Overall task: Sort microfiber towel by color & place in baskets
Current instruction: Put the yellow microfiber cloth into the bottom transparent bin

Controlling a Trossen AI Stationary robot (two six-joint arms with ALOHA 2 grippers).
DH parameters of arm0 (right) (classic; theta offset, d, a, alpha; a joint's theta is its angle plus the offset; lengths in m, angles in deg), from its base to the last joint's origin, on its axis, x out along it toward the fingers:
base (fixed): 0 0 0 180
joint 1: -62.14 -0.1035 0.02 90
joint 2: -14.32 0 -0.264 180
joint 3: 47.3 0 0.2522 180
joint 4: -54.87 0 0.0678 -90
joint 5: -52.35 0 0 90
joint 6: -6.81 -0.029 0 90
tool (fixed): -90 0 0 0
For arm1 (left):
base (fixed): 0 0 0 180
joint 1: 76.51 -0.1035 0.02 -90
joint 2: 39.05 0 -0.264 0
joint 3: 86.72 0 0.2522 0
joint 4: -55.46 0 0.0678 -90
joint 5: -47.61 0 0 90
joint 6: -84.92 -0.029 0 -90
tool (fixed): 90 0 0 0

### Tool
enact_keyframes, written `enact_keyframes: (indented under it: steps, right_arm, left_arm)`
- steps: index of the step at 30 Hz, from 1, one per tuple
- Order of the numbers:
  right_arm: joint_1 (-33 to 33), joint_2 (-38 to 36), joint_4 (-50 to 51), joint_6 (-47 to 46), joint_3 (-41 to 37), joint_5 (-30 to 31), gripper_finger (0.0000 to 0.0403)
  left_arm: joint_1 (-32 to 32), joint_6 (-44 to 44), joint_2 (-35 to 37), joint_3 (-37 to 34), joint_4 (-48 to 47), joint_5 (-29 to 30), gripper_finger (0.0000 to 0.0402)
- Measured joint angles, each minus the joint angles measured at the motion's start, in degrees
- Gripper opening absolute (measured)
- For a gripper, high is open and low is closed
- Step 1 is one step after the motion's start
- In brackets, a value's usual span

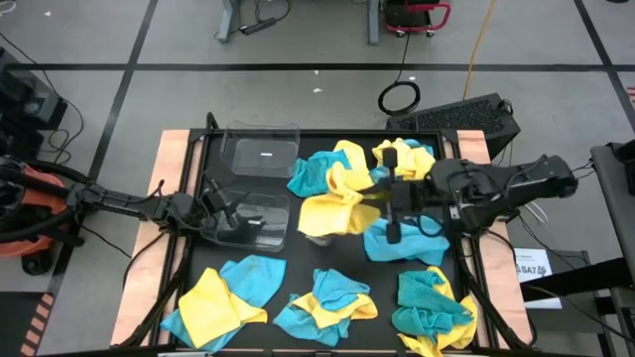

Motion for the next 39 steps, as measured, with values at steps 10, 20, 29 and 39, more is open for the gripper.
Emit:
enact_keyframes:
  steps: [10,20,29,39]
  right_arm:
    - [5.7,8.4,-11.2,1.8,0.0,-2.5,0.0008]
    - [9.4,17.8,-14.6,1.5,5.9,-5.3,0.0011]
    - [12.4,28.9,-12.7,2.9,13.9,-8.1,0.0013]
    - [14.9,36.4,-11.1,2.9,18.2,-12.8,0.0013]
  left_arm:
    - [0.0,0.0,0.0,0.0,0.0,0.0,0.0193]
    - [0.0,0.0,0.0,0.0,0.0,0.0,0.0193]
    - [0.0,0.1,0.0,0.0,0.0,0.0,0.0193]
    - [0.0,0.1,0.0,0.0,0.0,0.0,0.0193]
